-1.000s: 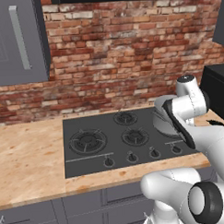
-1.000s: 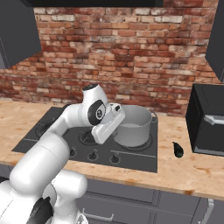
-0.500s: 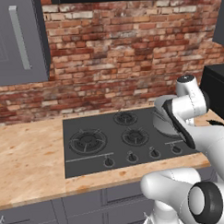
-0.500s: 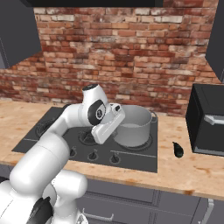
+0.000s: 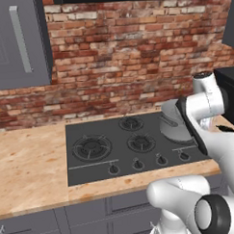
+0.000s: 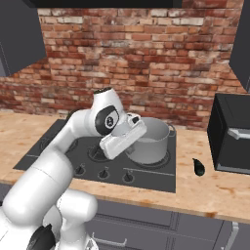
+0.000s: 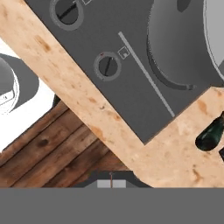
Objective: Turn on the burner for the pot on the stove. Wait thirty seconds for the pot to heat up. Then add the eggplant to the pot.
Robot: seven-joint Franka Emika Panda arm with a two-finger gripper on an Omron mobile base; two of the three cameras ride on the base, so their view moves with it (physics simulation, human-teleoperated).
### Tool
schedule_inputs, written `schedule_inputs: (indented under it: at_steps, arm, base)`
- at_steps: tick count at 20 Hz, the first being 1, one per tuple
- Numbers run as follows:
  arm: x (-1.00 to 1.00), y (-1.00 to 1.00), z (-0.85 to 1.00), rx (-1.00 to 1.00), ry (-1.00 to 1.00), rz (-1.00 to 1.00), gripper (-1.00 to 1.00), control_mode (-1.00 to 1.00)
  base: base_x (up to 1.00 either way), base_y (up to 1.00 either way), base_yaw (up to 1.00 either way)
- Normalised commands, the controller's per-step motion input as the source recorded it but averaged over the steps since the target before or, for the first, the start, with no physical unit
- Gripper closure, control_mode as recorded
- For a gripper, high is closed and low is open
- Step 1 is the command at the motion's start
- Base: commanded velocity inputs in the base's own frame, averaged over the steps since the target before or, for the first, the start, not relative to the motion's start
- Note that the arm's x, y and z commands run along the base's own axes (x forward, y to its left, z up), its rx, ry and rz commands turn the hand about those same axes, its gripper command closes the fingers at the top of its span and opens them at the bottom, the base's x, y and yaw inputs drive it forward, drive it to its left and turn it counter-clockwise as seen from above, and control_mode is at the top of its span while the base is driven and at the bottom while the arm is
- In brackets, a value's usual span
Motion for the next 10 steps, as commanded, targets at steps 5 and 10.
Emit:
schedule_inputs:
  at_steps: [5,10]
  arm:
    - [-0.06,-0.52,0.41,0.09,0.07,-0.31,1.0,-1.0]
    - [-0.01,-0.33,0.02,0.08,0.0,-0.13,-1.0,-1.0]
  base:
    - [0.0,0.0,0.0]
    - [0.0,0.0,0.0]
